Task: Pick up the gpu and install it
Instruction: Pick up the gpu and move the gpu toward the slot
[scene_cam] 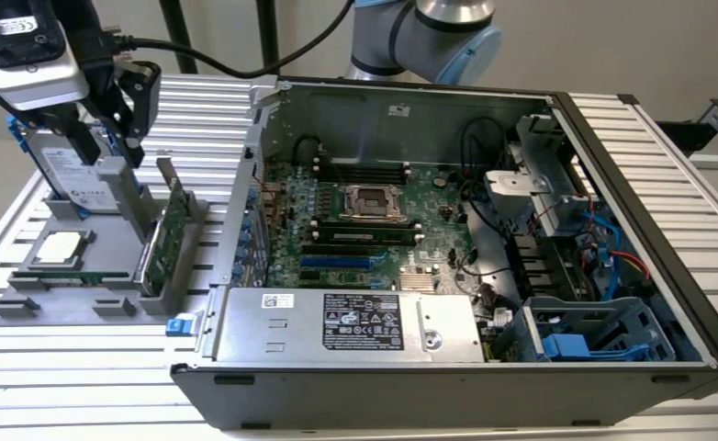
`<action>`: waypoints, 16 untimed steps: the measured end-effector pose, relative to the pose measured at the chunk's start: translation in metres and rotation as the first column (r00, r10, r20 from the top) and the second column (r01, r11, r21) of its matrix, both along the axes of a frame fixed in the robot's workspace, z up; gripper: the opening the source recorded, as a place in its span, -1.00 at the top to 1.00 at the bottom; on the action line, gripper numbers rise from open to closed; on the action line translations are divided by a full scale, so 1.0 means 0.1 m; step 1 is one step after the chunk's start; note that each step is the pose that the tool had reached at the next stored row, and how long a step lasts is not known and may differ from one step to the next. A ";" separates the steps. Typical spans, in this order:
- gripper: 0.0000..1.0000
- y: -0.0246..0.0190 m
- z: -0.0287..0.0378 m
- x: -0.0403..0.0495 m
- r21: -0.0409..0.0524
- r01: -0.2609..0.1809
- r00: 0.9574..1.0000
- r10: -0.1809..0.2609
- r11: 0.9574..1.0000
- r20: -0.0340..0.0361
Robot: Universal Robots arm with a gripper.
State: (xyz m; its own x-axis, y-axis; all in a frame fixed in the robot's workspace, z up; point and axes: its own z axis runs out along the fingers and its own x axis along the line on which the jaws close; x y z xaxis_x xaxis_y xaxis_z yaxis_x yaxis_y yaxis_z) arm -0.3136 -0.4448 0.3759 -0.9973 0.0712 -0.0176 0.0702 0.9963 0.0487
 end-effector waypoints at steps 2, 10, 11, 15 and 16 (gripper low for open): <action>-1.00 0.000 -0.009 0.000 0.000 0.000 1.000 0.000 1.000 0.000; -1.00 0.000 -0.042 0.000 0.000 0.000 1.000 0.000 1.000 0.000; -1.00 0.000 -0.042 0.000 0.000 0.000 1.000 0.000 1.000 0.000; -1.00 0.000 -0.055 0.000 0.000 0.000 1.000 0.000 1.000 0.000; -1.00 0.000 -0.058 0.000 0.000 0.000 1.000 0.000 1.000 0.000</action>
State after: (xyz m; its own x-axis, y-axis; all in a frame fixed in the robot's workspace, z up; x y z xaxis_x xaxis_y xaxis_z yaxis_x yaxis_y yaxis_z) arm -0.3136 -0.4448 0.3701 -0.9973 0.0712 -0.0176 0.0702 0.9963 0.0487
